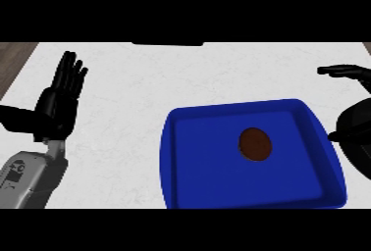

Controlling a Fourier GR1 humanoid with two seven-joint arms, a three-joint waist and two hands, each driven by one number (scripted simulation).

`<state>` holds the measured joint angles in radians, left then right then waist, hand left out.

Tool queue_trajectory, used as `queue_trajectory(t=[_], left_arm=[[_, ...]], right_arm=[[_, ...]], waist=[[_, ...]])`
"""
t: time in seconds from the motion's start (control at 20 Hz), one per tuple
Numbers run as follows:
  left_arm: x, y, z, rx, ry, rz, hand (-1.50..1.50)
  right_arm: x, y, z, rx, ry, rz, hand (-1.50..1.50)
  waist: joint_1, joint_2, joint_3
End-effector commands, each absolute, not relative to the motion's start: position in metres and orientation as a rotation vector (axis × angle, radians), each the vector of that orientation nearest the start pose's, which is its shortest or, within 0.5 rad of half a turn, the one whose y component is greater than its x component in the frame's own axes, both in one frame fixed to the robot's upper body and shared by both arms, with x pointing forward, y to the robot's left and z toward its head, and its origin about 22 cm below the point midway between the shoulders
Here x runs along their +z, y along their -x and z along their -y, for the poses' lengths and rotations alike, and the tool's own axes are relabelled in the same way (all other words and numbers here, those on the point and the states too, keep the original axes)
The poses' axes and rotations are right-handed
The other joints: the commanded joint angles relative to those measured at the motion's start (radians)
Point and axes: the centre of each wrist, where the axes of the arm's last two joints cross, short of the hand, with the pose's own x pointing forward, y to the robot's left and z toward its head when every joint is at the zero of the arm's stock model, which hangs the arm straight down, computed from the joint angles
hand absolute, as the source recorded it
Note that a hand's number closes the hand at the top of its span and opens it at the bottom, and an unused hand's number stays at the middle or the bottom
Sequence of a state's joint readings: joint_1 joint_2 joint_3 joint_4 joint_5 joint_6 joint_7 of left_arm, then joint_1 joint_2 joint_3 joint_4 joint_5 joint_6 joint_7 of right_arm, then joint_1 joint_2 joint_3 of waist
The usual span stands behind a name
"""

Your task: Pick the cupcake from the tray and place it in the pot

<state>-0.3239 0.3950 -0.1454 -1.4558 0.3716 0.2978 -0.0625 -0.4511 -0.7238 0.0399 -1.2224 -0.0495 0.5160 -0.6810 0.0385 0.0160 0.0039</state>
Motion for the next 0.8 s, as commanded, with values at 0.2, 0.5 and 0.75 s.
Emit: queue_trajectory(t=[0.2,0.5,0.75], left_arm=[[0.084,-0.312,-0.256,0.032,-0.075,1.781,0.0],[0.064,-0.306,-0.256,0.043,-0.11,1.763,0.0],[0.084,-0.294,-0.269,0.049,-0.096,1.756,0.0]], right_arm=[[0.137,-0.345,0.385,1.436,-0.081,1.859,-1.5],[0.155,-0.355,0.332,1.636,-0.029,1.767,-1.5],[0.149,-0.357,0.3,1.72,0.024,1.646,-1.5]], waist=[[0.0,-0.007,-0.002],[-0.028,-0.014,-0.004],[-0.025,-0.017,-0.004]])
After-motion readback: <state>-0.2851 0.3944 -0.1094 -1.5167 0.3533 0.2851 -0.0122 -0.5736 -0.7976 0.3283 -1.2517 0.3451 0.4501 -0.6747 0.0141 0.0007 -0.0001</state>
